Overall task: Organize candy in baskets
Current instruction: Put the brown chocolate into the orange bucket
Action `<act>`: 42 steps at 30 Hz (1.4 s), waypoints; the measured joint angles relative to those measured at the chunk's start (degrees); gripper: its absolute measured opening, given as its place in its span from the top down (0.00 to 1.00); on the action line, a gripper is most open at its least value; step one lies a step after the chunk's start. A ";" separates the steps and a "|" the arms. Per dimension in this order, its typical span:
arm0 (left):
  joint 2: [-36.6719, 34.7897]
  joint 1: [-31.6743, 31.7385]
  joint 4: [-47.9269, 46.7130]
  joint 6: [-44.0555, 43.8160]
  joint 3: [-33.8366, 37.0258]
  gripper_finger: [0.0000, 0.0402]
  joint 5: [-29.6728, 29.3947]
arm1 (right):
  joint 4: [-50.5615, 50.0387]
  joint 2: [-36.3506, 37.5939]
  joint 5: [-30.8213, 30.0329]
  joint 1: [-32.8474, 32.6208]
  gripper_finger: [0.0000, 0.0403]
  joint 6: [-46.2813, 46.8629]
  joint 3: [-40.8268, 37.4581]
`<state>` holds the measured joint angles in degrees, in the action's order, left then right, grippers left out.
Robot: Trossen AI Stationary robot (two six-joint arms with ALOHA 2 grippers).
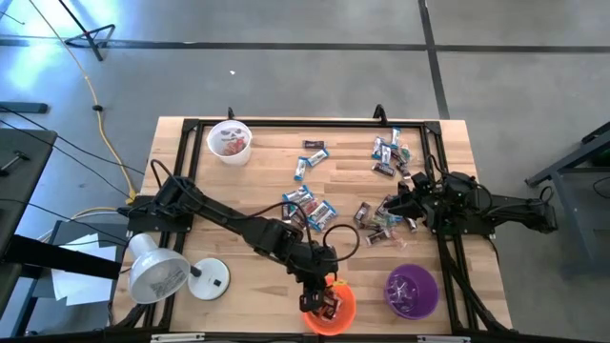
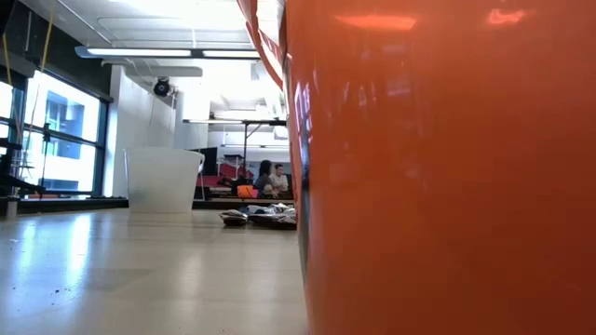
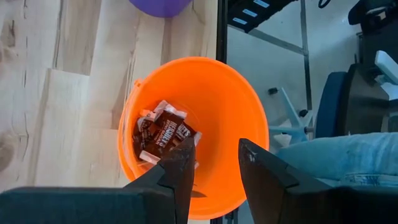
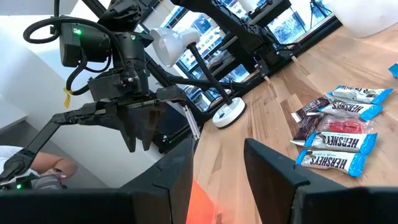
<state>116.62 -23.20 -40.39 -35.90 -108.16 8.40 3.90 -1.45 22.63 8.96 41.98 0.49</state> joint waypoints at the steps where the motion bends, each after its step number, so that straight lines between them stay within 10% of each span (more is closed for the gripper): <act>1: 0.00 0.00 0.02 -0.04 0.00 0.72 0.00 | 0.00 0.00 0.00 0.00 0.66 0.01 0.00; 42: -2.45 1.03 -2.74 3.13 0.11 0.72 -0.07 | 0.00 0.02 0.00 -0.01 0.66 0.02 -0.02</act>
<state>114.17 -22.17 -43.13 -32.78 -108.05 8.34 3.91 -1.43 22.63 8.96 42.00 0.47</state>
